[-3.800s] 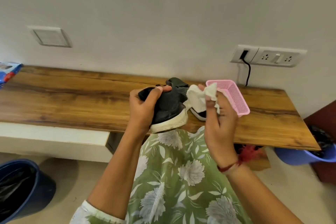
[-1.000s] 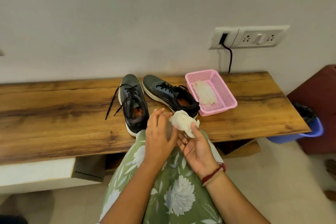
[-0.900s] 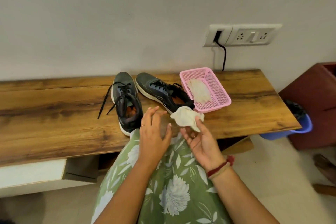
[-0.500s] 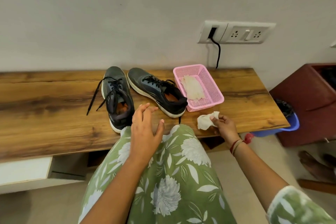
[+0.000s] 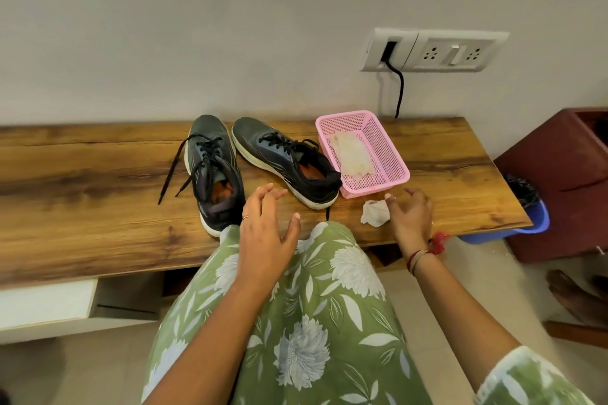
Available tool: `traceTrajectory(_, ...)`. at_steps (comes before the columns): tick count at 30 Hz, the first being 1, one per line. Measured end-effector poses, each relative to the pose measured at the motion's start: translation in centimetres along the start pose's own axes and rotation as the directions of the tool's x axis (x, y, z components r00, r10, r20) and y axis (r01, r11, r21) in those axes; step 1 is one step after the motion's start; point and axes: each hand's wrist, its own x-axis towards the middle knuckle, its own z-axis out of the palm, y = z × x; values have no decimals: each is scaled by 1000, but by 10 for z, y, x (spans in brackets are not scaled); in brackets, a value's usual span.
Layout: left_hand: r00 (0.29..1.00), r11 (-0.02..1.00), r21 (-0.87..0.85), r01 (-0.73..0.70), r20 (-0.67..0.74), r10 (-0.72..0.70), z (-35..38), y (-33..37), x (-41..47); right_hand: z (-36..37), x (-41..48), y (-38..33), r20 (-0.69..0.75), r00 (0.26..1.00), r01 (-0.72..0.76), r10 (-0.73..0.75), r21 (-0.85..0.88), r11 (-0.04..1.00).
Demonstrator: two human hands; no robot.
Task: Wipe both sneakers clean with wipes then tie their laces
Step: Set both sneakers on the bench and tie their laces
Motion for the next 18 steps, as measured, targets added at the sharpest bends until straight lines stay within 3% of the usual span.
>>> traceTrajectory(3, 1000, 1000, 0, -3, -4, 3, 0, 0, 1, 3, -25, -39, -23, 925, 379, -378, 53, 924)
traceTrajectory(6, 1000, 1000, 0, -6, -6, 6, -1, 0, 0, 18, -35, -80, 211, 729, 670, -651, -23, 742)
traceTrajectory(8, 1000, 1000, -4, -1, -20, 1, -2, 0, 0, 31, -31, -93, 398, 626, 777, -670, -252, 577)
traceTrajectory(10, 999, 1000, -5, 3, -50, -4, -3, 1, 0, 42, -27, -95, 513, 634, 771, -579, -472, 428)
traceTrajectory(11, 998, 1000, 0, 10, -70, -10, -3, 0, 0, 47, -26, -95, 535, 665, 745, -522, -531, 404)
traceTrajectory(13, 994, 999, 9, 52, -95, -51, -3, -2, 2, 53, -28, -94, 525, 700, 711, -484, -577, 402)
traceTrajectory(15, 989, 995, 19, 100, -111, -98, -4, -4, 3, 57, -31, -92, 513, 688, 721, -513, -559, 409)
traceTrajectory(18, 978, 986, 123, 111, -191, -86, -10, -4, 5, 63, -41, -94, 547, 665, 745, -509, -432, 509)
